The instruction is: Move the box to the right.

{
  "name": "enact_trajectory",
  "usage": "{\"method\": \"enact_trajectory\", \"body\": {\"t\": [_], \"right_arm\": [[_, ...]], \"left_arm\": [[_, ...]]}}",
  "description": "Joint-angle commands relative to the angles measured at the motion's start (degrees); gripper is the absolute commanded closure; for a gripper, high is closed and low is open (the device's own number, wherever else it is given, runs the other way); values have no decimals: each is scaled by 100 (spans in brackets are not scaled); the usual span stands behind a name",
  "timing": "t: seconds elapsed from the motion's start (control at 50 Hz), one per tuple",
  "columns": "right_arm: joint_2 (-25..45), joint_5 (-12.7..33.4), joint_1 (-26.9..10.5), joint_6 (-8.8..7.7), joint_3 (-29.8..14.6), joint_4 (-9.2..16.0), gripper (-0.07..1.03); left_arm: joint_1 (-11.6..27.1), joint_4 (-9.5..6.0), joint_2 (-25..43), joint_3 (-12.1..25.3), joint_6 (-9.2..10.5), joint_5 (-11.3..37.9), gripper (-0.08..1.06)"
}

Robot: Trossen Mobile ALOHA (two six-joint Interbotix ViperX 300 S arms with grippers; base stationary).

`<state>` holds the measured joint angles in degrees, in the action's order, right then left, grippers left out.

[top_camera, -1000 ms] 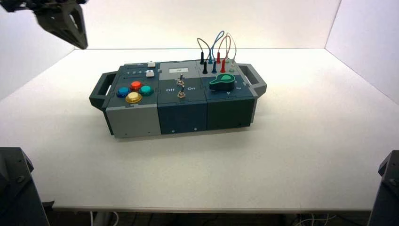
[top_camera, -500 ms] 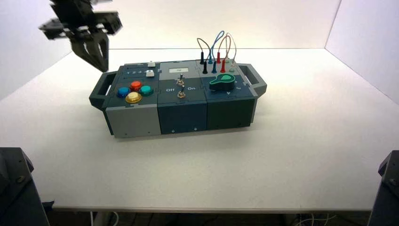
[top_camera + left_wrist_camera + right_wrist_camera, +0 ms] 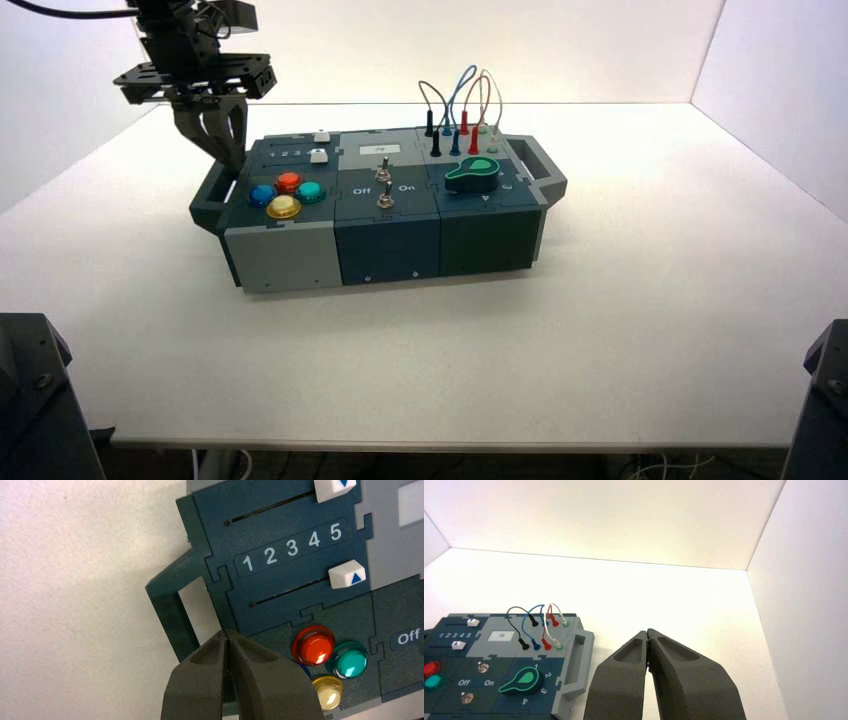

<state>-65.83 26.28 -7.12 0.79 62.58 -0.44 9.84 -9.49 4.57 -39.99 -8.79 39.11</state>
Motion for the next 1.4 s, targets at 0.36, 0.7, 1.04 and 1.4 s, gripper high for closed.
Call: {"method": "enact_trajectory", "body": {"t": [0.36, 0.7, 1.04, 1.4], "right_arm": [[18, -70, 0, 0, -123, 18, 99], [-9, -79, 18, 0, -123, 9, 99], [0, -18, 35, 26, -141, 18, 99], [-9, 132, 114, 149, -167, 18, 98]], "left_arm": [[-88, 185, 255, 167, 9, -26, 101], [62, 185, 668, 369, 0, -44, 101], [721, 149, 1204, 1099, 9, 9, 101], [1090, 132, 1485, 1723, -97, 141, 101]]}}
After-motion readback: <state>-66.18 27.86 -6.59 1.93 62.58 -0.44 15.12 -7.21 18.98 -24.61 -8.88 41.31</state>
